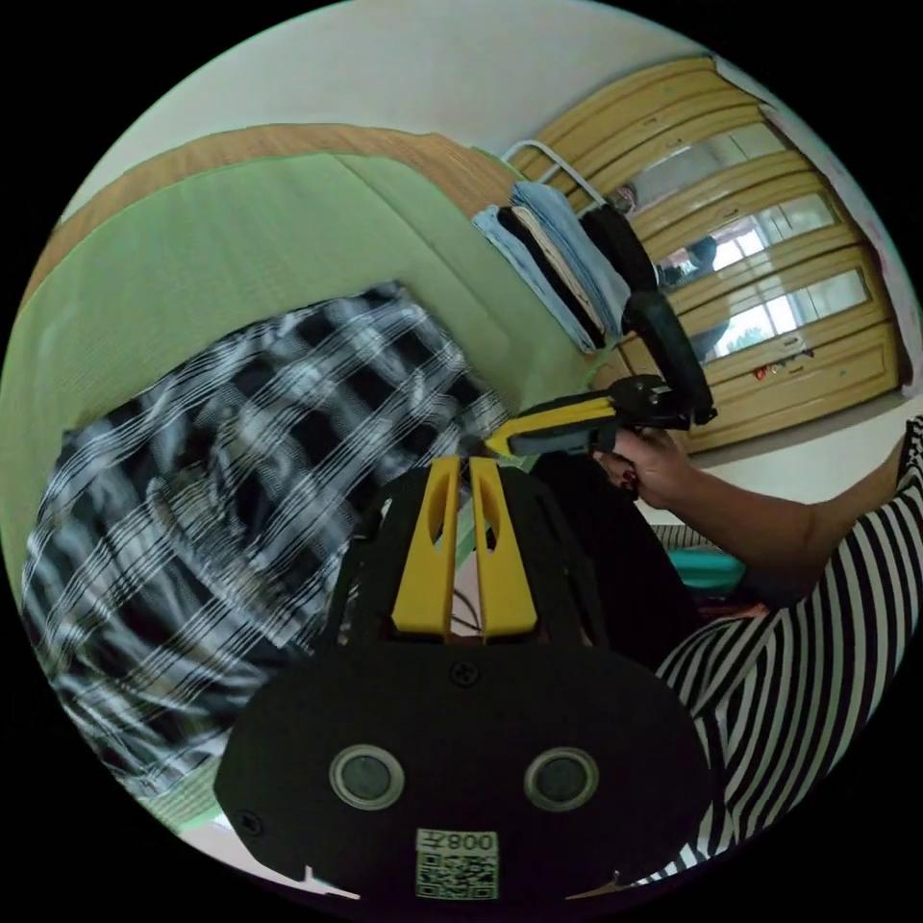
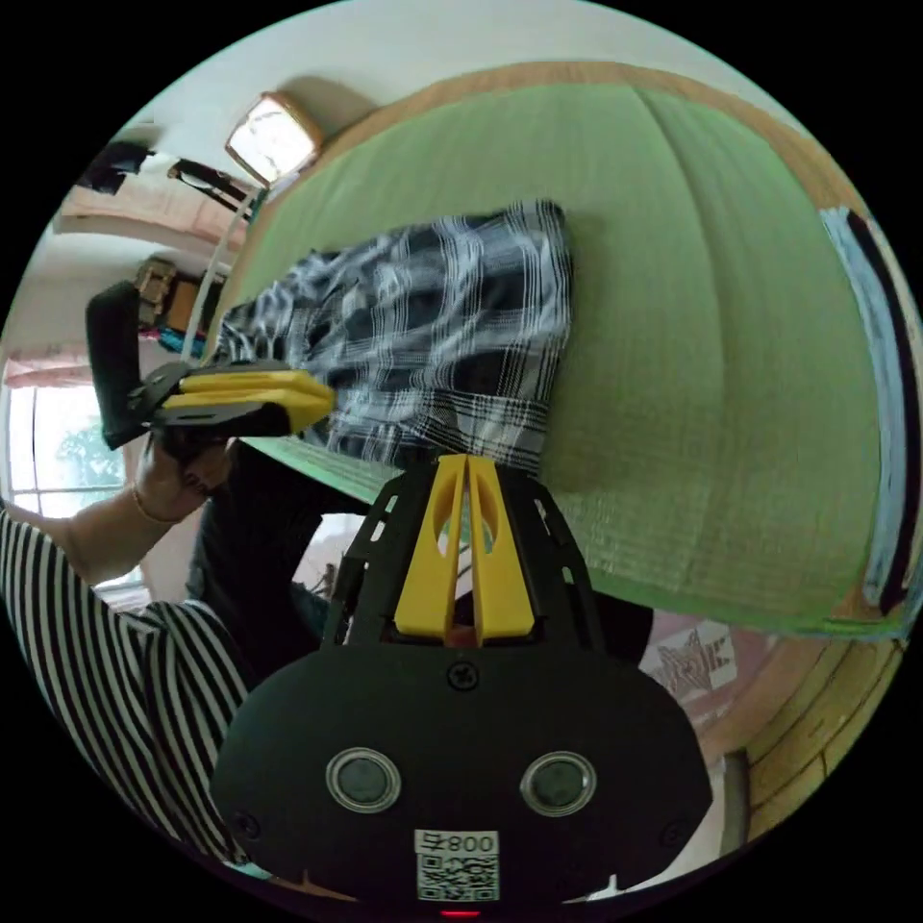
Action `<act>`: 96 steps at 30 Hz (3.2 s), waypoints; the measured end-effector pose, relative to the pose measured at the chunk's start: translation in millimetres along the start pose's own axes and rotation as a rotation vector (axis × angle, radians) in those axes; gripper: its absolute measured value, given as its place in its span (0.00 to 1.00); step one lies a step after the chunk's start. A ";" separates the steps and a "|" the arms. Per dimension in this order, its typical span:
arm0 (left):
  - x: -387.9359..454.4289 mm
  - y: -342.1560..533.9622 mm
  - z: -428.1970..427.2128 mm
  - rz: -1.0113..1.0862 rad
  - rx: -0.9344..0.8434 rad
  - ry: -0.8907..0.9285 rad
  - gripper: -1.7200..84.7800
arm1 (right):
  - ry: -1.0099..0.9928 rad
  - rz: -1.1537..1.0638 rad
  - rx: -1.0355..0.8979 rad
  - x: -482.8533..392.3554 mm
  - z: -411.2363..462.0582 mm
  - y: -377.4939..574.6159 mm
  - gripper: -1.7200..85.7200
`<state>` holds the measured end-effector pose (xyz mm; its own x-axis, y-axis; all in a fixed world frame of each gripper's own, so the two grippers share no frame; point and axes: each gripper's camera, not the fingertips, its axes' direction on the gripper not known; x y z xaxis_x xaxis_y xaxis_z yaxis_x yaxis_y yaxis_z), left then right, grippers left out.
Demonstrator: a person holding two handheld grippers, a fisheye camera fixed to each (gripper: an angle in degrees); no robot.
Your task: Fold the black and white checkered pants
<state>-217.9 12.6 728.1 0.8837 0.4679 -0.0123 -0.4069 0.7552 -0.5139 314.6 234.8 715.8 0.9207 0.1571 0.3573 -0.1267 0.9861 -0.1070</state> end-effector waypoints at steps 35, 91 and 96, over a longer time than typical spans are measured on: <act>96.2 74.7 121.8 0.256 -0.136 -0.335 0.05 | 0.090 -0.009 0.059 14.9 -62.2 -127.2 0.08; -582.1 928.5 -243.0 -0.734 0.918 0.266 0.04 | -0.088 -0.212 -0.129 -617.0 223.1 -432.9 0.03; -624.5 973.5 -243.0 -0.783 0.933 0.315 0.03 | -0.074 -0.194 -0.169 -651.0 264.2 -461.2 0.03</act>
<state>-1109.7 344.0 27.0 0.9259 -0.2844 -0.2487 0.3563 0.8765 0.3239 -323.9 -308.2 777.7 0.8914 -0.0242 0.4526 0.1185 0.9763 -0.1811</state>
